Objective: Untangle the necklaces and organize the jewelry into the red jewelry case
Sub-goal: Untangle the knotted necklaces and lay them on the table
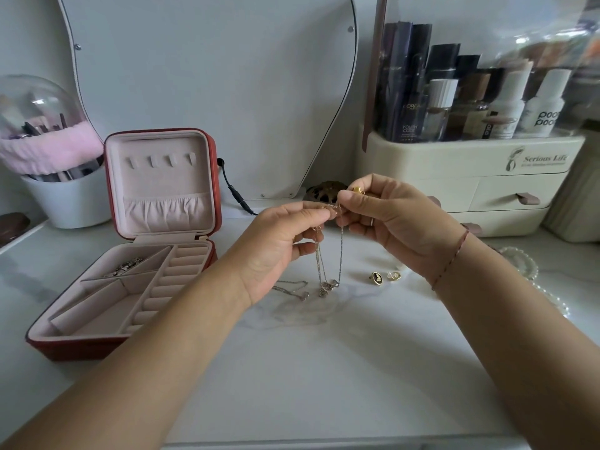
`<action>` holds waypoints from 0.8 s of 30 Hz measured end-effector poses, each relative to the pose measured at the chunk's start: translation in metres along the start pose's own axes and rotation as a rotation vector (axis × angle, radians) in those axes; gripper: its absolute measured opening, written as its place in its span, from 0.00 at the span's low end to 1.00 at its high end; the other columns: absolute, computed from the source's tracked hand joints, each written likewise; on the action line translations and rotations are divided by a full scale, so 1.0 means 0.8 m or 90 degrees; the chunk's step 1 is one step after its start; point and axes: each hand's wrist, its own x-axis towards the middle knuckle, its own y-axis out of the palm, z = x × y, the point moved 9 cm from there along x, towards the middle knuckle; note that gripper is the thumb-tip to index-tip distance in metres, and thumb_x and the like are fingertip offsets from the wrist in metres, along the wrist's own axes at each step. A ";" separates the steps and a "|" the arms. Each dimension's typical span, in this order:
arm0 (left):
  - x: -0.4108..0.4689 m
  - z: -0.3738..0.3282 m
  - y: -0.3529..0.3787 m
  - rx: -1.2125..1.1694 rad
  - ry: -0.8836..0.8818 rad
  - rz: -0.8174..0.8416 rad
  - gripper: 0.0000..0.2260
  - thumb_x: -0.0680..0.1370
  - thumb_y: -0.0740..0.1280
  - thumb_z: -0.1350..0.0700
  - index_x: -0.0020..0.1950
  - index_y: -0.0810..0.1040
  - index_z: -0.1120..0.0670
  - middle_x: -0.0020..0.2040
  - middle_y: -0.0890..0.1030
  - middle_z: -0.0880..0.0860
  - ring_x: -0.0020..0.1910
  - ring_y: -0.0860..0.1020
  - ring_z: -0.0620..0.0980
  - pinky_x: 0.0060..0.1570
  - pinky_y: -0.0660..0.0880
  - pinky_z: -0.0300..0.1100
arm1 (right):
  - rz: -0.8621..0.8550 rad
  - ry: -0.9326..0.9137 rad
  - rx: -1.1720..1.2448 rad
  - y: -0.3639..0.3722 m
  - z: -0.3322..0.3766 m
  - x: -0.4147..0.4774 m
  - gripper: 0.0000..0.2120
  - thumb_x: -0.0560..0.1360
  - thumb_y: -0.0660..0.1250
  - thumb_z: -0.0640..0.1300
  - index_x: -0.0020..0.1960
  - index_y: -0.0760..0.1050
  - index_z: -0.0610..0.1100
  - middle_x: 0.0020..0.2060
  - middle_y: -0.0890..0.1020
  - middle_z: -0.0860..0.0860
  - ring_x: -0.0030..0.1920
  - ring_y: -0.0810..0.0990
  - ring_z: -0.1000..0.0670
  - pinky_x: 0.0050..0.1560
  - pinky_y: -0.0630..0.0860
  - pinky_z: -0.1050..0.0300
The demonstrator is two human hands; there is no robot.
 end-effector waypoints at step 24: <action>-0.003 -0.010 0.002 0.103 0.050 0.036 0.05 0.70 0.69 0.50 0.37 0.81 0.49 0.38 0.79 0.46 0.41 0.74 0.44 0.46 0.69 0.38 | -0.055 -0.037 -0.054 0.000 0.009 -0.005 0.08 0.76 0.65 0.36 0.41 0.68 0.43 0.28 0.82 0.50 0.30 0.80 0.53 0.38 0.74 0.60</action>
